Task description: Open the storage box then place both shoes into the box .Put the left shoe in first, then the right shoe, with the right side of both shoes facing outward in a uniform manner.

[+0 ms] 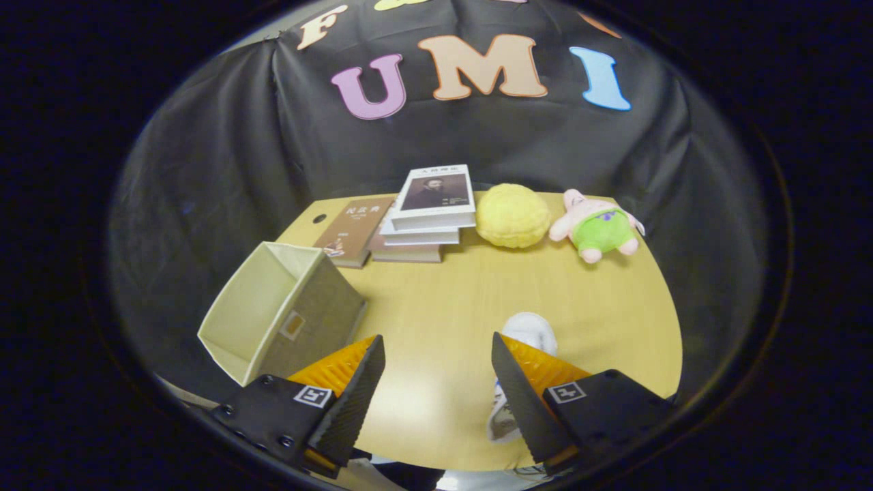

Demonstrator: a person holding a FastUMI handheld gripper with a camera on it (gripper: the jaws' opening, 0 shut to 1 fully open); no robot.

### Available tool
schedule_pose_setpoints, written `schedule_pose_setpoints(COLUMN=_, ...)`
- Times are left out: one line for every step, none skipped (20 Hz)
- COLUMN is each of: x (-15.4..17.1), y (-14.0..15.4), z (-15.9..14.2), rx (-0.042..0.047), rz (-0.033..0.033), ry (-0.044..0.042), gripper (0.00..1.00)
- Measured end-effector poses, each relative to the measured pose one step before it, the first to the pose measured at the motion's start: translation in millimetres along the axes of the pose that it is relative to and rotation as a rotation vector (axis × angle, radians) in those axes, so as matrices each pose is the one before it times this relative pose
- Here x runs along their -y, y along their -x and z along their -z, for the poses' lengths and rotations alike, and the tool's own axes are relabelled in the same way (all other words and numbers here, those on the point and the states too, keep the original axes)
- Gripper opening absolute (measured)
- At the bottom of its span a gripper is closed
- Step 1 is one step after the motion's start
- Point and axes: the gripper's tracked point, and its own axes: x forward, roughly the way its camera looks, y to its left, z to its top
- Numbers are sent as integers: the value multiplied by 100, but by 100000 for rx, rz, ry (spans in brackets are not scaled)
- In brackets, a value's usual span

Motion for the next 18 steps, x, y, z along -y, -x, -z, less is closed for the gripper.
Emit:
schedule_pose_setpoints(x=1128, y=-230, z=411, rx=-1080, rz=1269, ry=59, gripper=98)
schedule_pose_setpoints(x=1291, y=-112, z=366, rx=-977, rz=1260, ry=56, gripper=98)
schedule_pose_setpoints(x=1182, y=-246, z=514, rx=-1443, rz=1332, ry=-138, gripper=98)
schedule_pose_setpoints(x=1039, y=-339, z=530, rx=-1427, rz=918, ry=-446, gripper=98)
schedule_pose_setpoints(x=890, y=-283, z=385, rx=-1203, rz=462, ry=-740, gripper=98)
schedule_pose_setpoints(x=726, y=-253, z=451, rx=-1421, rz=106, ry=-665, gripper=98)
schedule_pose_setpoints(x=851, y=-311, z=431, rx=-1384, rz=282, ry=-413, gripper=98)
schedule_pose_setpoints(x=723, y=-350, z=474, rx=-1555, rz=323, ry=-170, gripper=99)
schedule_pose_setpoints(x=717, y=-328, z=479, rx=-1780, rz=371, ry=-220, gripper=99)
schedule_pose_setpoints(x=582, y=-472, z=551, rx=-1919, rz=248, ry=-345, gripper=98)
schedule_pose_setpoints(x=467, y=-461, z=432, rx=-1584, rz=-3, ry=-359, gripper=98)
schedule_pose_setpoints(x=500, y=-481, z=493, rx=-1764, rz=247, ry=-355, gripper=98)
schedule_pose_setpoints(x=462, y=-617, z=499, rx=-1847, rz=73, ry=-266, gripper=98)
schedule_pose_setpoints(x=398, y=-461, z=441, rx=-1762, rz=158, ry=-447, gripper=98)
schedule_pose_setpoints(x=290, y=-592, z=434, rx=-1800, rz=-188, ry=-455, gripper=98)
schedule_pose_setpoints(x=224, y=-595, z=401, rx=-1604, rz=-278, ry=-346, gripper=98)
schedule_pose_setpoints(x=169, y=-452, z=382, rx=-1653, rz=-355, ry=-263, gripper=98)
schedule_pose_setpoints(x=397, y=-666, z=239, rx=-1512, rz=-543, ry=-152, gripper=97)
